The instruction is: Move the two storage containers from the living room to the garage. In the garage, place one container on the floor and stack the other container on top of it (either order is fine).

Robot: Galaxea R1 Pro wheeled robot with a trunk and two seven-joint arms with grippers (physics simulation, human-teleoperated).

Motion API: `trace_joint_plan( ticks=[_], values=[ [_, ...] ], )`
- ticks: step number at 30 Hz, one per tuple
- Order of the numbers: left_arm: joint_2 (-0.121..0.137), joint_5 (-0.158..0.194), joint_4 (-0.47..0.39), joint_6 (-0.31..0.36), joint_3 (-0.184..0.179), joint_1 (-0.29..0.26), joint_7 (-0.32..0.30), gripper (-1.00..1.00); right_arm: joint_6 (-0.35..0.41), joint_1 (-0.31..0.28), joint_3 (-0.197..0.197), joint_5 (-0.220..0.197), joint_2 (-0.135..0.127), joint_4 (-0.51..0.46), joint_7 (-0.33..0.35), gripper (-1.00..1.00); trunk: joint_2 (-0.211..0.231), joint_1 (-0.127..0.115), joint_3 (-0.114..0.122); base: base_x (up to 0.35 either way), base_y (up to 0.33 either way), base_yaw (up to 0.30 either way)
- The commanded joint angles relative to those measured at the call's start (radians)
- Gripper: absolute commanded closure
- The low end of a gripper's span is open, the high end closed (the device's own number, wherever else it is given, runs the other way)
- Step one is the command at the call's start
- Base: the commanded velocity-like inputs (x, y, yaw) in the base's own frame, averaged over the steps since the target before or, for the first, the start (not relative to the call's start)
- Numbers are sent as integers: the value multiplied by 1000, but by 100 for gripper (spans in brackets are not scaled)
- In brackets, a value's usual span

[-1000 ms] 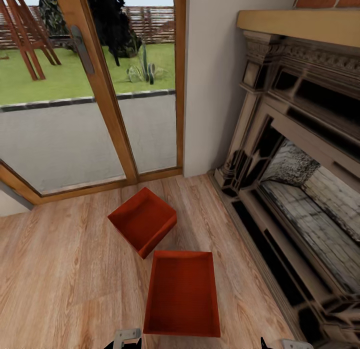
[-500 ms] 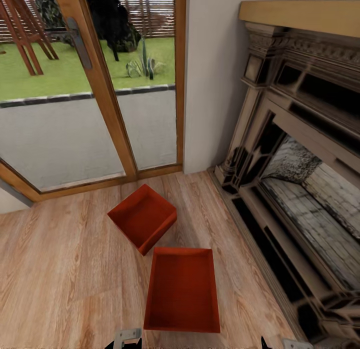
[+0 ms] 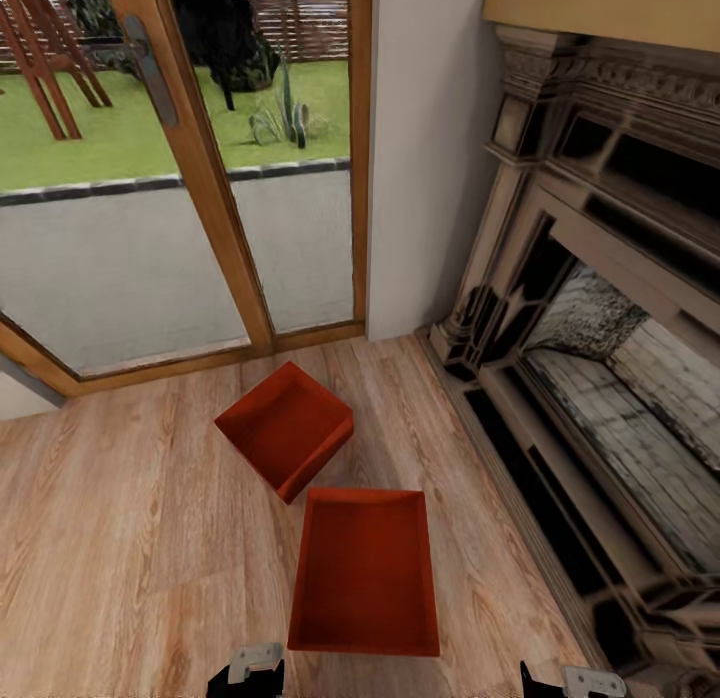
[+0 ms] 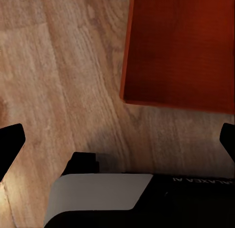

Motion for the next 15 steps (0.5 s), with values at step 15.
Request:
trace_joint_plan(
  ticks=[15],
  values=[
    [-1,9,-193,120,-11,-8,5,-100,42,-2,3,-4,4,0,-6,-100,0,0,-25,0,0,0]
  ],
)
